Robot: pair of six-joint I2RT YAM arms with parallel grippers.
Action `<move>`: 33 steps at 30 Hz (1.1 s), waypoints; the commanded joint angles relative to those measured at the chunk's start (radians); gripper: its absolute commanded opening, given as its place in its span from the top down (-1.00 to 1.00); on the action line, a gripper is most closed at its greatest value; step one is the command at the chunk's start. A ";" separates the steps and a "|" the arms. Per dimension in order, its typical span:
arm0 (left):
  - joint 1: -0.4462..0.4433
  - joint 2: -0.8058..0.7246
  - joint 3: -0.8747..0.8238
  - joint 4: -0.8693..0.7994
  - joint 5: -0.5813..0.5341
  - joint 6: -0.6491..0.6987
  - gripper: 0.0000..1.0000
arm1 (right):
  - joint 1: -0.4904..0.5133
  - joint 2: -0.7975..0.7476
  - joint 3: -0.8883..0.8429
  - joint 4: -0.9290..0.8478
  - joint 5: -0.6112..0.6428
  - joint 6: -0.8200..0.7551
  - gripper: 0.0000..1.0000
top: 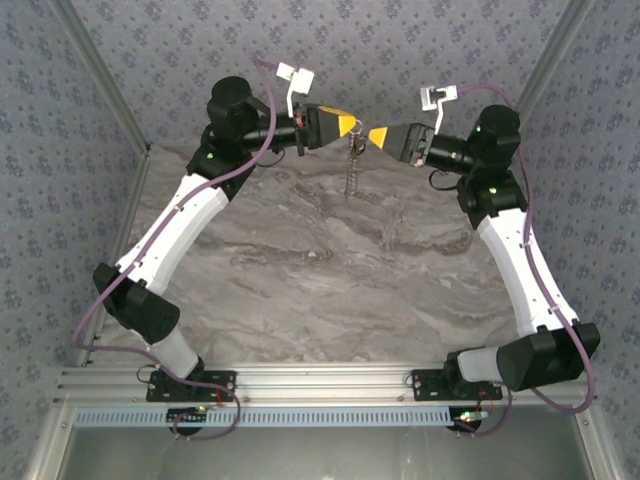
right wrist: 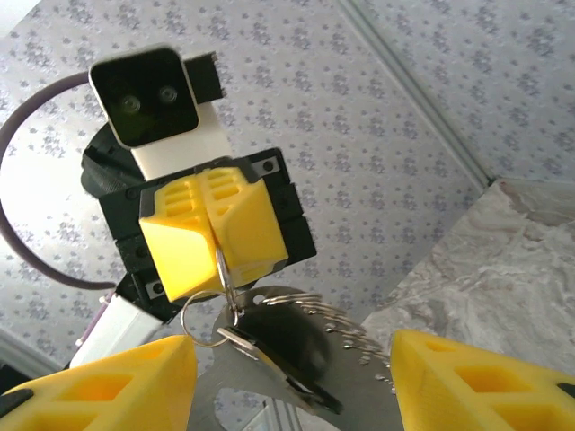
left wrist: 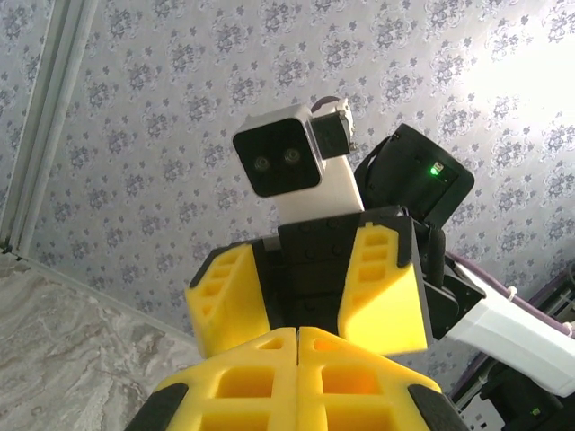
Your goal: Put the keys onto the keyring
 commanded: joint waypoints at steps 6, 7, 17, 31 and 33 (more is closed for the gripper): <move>-0.003 -0.031 0.043 0.043 -0.007 -0.005 1.00 | 0.043 0.002 -0.031 0.101 -0.036 0.056 -0.11; -0.003 -0.030 0.043 0.042 -0.008 -0.004 1.00 | 0.046 0.001 -0.034 0.105 -0.038 0.059 -0.05; -0.003 -0.031 0.034 0.045 -0.010 -0.009 1.00 | 0.058 0.008 -0.046 0.147 -0.041 0.098 0.99; -0.001 -0.108 -0.063 0.080 -0.125 0.038 1.00 | 0.016 -0.019 0.041 -0.260 -0.023 -0.174 1.00; 0.000 -0.109 -0.065 0.085 -0.126 0.033 1.00 | 0.021 -0.019 0.040 -0.258 -0.017 -0.172 1.00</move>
